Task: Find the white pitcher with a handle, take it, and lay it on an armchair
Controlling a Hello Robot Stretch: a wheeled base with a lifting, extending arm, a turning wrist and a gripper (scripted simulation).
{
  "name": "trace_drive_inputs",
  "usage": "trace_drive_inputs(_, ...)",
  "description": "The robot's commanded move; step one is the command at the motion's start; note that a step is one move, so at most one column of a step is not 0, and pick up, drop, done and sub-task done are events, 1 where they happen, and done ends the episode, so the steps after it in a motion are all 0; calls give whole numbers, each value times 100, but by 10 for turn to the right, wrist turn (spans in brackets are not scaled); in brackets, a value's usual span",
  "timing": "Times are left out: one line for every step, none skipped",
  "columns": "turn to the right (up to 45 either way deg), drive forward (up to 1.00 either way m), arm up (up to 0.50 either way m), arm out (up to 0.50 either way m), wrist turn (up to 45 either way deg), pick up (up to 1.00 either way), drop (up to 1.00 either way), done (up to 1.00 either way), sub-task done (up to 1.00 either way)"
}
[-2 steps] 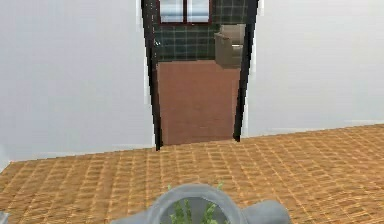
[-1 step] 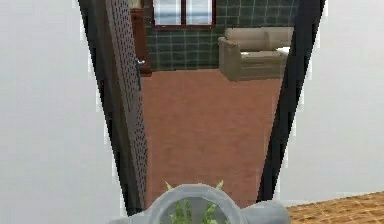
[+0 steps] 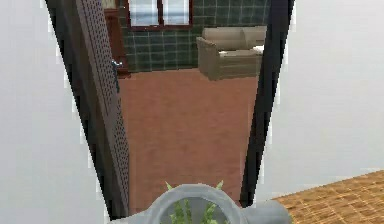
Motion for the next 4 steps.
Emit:
trace_drive_inputs(0, 70, 0, 0, 0, 0, 0, 0, 0)
trace_drive_inputs(0, 85, 0, 0, 0, 0, 0, 0, 0)
trace_drive_inputs(450, 0, 0, 0, 0, 0, 0, 0, 0)
trace_drive_inputs(0, 100, 0, 0, 0, 0, 0, 0, 0)
